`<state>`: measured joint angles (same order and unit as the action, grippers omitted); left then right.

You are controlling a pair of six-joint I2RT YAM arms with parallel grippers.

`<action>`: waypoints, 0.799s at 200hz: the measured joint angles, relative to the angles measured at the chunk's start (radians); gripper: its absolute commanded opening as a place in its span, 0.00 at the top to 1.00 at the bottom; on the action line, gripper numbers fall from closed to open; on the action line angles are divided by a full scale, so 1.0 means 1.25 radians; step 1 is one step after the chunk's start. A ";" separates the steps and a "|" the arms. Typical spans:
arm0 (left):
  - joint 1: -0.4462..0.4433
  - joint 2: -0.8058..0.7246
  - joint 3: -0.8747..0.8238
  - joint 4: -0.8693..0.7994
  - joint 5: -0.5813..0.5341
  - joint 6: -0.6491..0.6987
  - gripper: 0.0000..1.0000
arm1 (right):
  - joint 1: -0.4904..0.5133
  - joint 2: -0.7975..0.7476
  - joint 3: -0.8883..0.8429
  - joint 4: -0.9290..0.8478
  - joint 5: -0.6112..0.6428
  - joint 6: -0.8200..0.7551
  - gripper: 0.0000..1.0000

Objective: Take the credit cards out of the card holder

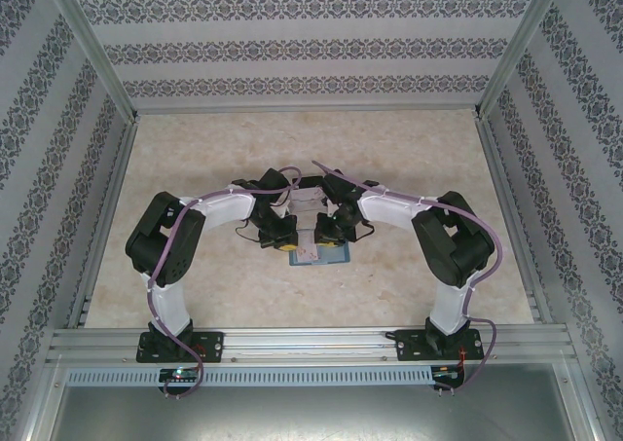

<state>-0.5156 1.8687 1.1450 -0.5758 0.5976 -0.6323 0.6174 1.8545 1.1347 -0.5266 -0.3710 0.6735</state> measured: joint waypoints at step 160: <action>0.000 0.001 0.031 -0.012 -0.005 0.000 1.00 | 0.000 -0.041 -0.015 -0.013 0.039 -0.018 0.79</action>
<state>-0.5159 1.8694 1.1831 -0.5907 0.5915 -0.6327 0.6174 1.8030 1.1160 -0.5426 -0.3222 0.6514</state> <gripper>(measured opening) 0.043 0.208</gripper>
